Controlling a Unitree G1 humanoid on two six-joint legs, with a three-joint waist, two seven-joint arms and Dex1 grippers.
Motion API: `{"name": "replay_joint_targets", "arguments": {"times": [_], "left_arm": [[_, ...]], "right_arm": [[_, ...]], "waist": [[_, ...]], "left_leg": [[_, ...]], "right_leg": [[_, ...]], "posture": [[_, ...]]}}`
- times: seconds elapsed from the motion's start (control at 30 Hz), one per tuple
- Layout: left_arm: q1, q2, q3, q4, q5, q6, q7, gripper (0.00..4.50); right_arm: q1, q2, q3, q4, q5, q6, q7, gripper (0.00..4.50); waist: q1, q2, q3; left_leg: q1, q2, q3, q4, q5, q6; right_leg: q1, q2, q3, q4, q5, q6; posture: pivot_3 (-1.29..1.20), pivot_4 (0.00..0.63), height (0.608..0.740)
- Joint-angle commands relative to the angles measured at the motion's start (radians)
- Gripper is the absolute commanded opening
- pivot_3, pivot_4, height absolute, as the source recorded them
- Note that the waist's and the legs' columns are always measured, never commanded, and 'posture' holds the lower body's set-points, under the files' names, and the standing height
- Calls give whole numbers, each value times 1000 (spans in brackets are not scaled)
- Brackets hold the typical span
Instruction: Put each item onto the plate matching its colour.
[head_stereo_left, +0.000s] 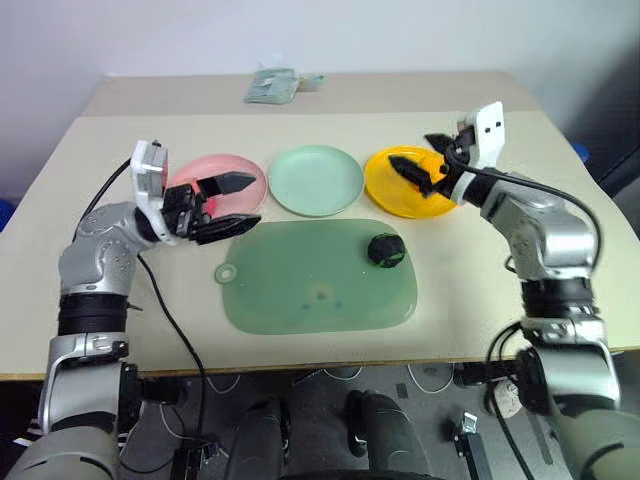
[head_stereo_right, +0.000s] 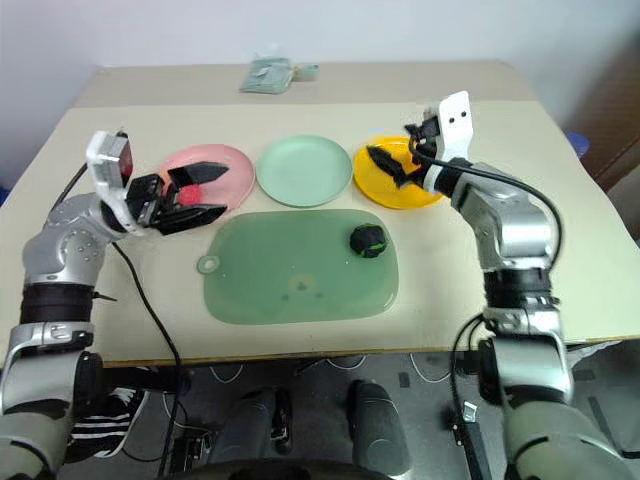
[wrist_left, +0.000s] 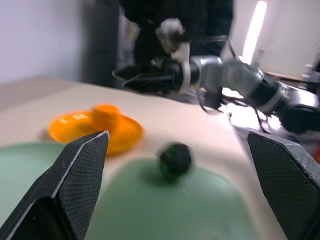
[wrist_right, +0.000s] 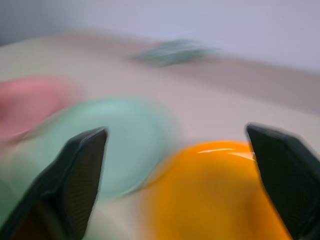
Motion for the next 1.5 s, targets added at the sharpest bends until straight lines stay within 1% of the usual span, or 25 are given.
{"name": "replay_joint_targets", "arguments": {"times": [0.03,0.07,0.17,0.27,0.43,0.57,0.67,0.7,0.73,0.77,0.93,1.03,1.13,1.23,1.3,1.37,1.4,1.47,1.5], "left_arm": [[7,19,-15,-40,-10,21,-33,4500],[16,22,-27,-35,9,3,-45,4500],[21,19,-54,-2,55,-53,-62,4500],[11,13,-59,20,64,-70,-70,4500],[-3,16,-64,54,71,-89,-85,4500],[0,19,-59,46,70,-87,-85,4500],[5,23,-56,43,72,-88,-82,4500],[5,22,-54,43,72,-91,-79,4500],[4,20,-50,44,72,-94,-72,4500],[3,18,-45,45,72,-96,-62,4500],[-1,2,-24,38,61,-105,-3,4500],[-20,-17,-1,64,79,-129,91,4500],[-33,-22,8,90,101,-129,175,4500],[-50,-34,11,132,163,-185,305,4500],[-57,-42,17,145,194,-232,374,4500],[-64,-54,33,145,201,-238,446,4500],[-64,-60,40,138,199,-236,469,4500],[-38,-59,32,86,189,-226,461,4500],[-28,-59,31,67,183,-214,463,4500]], "right_arm": [[27,-34,13,-132,49,115,22,4473],[58,-61,43,-159,13,99,29,4473],[113,-86,89,-187,-36,83,26,4473],[132,-89,111,-189,-52,87,25,4473],[158,-91,164,-141,-125,45,25,4473],[171,-88,169,-122,-143,40,34,4473],[178,-94,173,-133,-133,58,61,3755],[178,-94,176,-130,-144,47,59,3365],[174,-91,175,-124,-151,42,57,2837],[168,-86,170,-121,-150,42,57,2401],[102,-42,135,-117,-121,38,48,2401],[1,32,142,-73,-127,12,16,2401],[-135,129,188,80,-202,-97,-35,2401],[-278,256,215,348,-281,-267,-109,2401],[-351,320,223,522,-326,-373,-146,2401],[-428,381,217,710,-366,-489,-218,2401],[-458,402,212,791,-378,-538,-236,2401],[-515,439,196,959,-397,-615,-282,2401],[-528,455,184,1018,-391,-626,-281,2673]], "waist": [[4,0,0],[5,0,0],[9,0,0],[8,0,0],[8,0,0],[8,0,0],[8,0,0],[8,0,0],[8,0,0],[8,0,0],[8,0,0],[2,0,0],[2,0,0],[1,0,0],[4,0,0],[6,0,0],[6,0,0],[8,0,0],[6,0,0]], "left_leg": [[0,0,0,1,0,0],[0,0,0,2,0,0],[1,0,0,3,1,-1],[0,0,0,2,0,-1],[0,-1,0,2,0,-1],[0,-1,1,2,0,0],[0,0,1,2,0,-1],[0,0,0,2,0,0],[0,0,0,2,0,-1],[0,0,0,2,0,0],[0,0,0,2,0,-1],[0,0,0,2,0,-1],[0,0,0,2,1,-1],[0,0,0,2,1,-1],[0,0,0,1,1,-1],[-1,0,1,1,0,-1],[-1,-1,1,1,0,-1],[-2,-1,1,1,0,0],[-2,-1,2,1,0,0]], "right_leg": [[0,0,0,0,0,0],[0,0,0,0,0,-2],[1,0,0,0,-1,-5],[0,0,0,-1,-1,-5],[0,0,0,-1,0,-3],[0,0,0,-1,0,-3],[0,0,0,-1,0,-3],[0,0,0,-1,0,-3],[0,0,0,-1,0,-3],[0,0,0,-1,0,-3],[0,0,0,-1,0,-2],[0,1,0,0,1,-2],[-1,1,0,0,1,-2],[0,2,0,1,1,-1],[0,2,0,0,1,-1],[0,1,0,0,1,-1],[-1,0,0,0,1,-1],[-1,-1,0,-1,1,-1],[0,-1,0,-1,1,-1]], "posture": [[0,150,740],[0,150,740],[0,150,740],[0,150,740],[0,150,740],[0,150,740],[0,150,740],[0,150,740],[0,150,740],[0,150,740],[0,150,740],[0,150,740],[0,150,740],[0,150,740],[0,150,740],[0,150,740],[0,150,740],[0,150,740],[0,150,740]]}}
